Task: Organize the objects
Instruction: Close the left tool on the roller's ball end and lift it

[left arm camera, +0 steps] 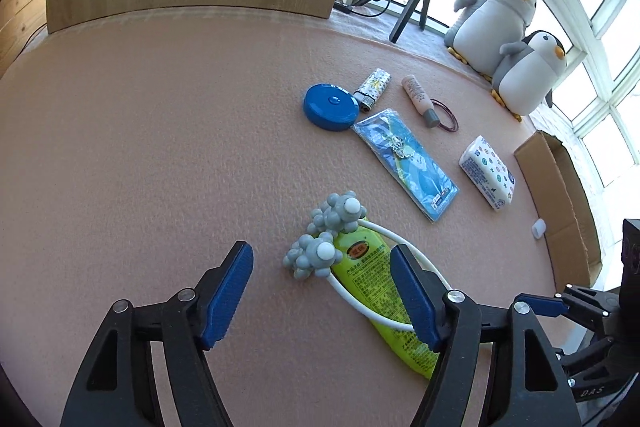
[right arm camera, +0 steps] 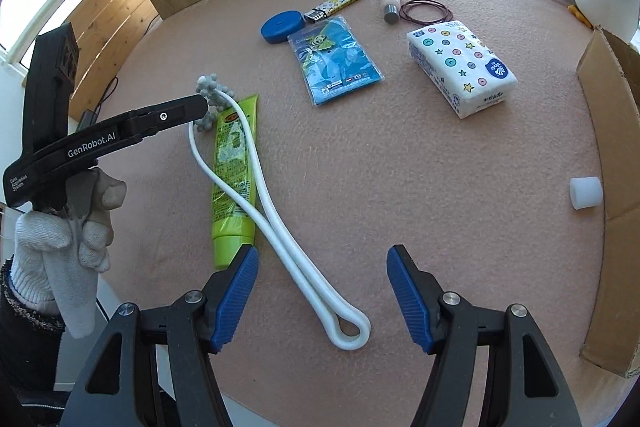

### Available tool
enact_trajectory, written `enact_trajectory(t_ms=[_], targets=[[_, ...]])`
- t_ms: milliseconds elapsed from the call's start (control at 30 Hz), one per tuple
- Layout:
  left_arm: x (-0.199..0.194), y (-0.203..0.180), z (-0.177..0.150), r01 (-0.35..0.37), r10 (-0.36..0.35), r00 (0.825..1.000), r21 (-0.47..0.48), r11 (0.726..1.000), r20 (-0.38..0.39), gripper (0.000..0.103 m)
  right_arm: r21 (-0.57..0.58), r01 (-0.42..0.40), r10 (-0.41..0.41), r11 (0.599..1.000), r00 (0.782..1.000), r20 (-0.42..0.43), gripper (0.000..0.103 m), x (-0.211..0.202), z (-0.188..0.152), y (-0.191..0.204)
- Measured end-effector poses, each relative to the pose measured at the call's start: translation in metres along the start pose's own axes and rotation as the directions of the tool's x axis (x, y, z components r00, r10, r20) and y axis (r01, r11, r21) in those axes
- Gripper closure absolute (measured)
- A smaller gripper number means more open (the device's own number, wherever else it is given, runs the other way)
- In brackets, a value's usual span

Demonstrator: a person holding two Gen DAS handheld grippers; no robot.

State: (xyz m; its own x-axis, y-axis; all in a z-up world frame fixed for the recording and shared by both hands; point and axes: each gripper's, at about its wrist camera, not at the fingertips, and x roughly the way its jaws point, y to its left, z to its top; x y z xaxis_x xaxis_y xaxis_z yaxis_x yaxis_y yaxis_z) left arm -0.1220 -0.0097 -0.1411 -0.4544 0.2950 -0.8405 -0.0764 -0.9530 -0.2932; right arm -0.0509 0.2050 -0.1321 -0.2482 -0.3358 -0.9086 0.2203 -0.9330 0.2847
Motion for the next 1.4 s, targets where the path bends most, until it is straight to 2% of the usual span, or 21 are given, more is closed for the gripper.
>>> enact_trajectory(t_ms=[133, 200, 267, 433, 500, 567, 767, 1000, 1200, 1400], targets=[[0.004, 0.008, -0.005, 0.011, -0.012, 1.000, -0.047, 0.999, -0.021, 0.045, -0.067, 0.036, -0.037, 0.997, 0.999, -0.011, 0.040, 0.004, -0.006, 0.012], [0.007, 0.008, -0.006, 0.013, -0.014, 1.000, -0.051, 0.999, -0.027, 0.056, -0.092, 0.063, -0.064, 0.994, 0.998, -0.015, 0.042, 0.007, -0.009, 0.015], [0.008, 0.007, -0.006, 0.002, -0.003, 1.000, -0.052, 0.999, -0.023, 0.060, -0.097, 0.084, -0.086, 0.992, 0.996, -0.023, 0.050, 0.009, -0.011, 0.017], [0.017, 0.004, -0.003, -0.025, 0.024, 0.999, -0.040, 0.999, -0.034, 0.061, -0.075, 0.099, -0.102, 0.992, 0.994, -0.039, 0.062, 0.014, -0.013, 0.012], [0.019, 0.002, -0.002, -0.031, 0.030, 0.999, -0.032, 0.999, -0.033, 0.066, -0.083, 0.109, -0.113, 0.991, 0.993, -0.038, 0.067, 0.015, -0.014, 0.013], [0.021, 0.001, 0.000, -0.032, 0.031, 0.999, -0.031, 0.999, -0.032, 0.068, -0.098, 0.113, -0.117, 0.989, 0.992, -0.037, 0.076, 0.015, -0.015, 0.016], [0.020, 0.003, 0.006, 0.004, -0.006, 0.999, -0.041, 0.999, -0.040, 0.071, -0.121, 0.141, -0.143, 0.983, 0.990, -0.007, 0.078, 0.007, -0.019, 0.017], [0.005, -0.014, 0.016, 0.012, -0.012, 1.000, -0.018, 1.000, 0.002, 0.072, -0.107, 0.140, -0.138, 0.984, 0.990, 0.031, 0.078, -0.010, -0.019, 0.015], [-0.013, -0.033, 0.036, 0.046, -0.046, 0.998, 0.004, 0.999, 0.051, 0.074, -0.084, 0.135, -0.128, 0.987, 0.989, 0.079, 0.079, -0.027, -0.012, 0.011], [-0.016, -0.071, 0.057, 0.093, -0.097, 0.993, 0.055, 0.994, 0.073, 0.074, -0.026, 0.138, -0.133, 0.990, 0.982, 0.132, 0.079, -0.052, -0.010, -0.008]])
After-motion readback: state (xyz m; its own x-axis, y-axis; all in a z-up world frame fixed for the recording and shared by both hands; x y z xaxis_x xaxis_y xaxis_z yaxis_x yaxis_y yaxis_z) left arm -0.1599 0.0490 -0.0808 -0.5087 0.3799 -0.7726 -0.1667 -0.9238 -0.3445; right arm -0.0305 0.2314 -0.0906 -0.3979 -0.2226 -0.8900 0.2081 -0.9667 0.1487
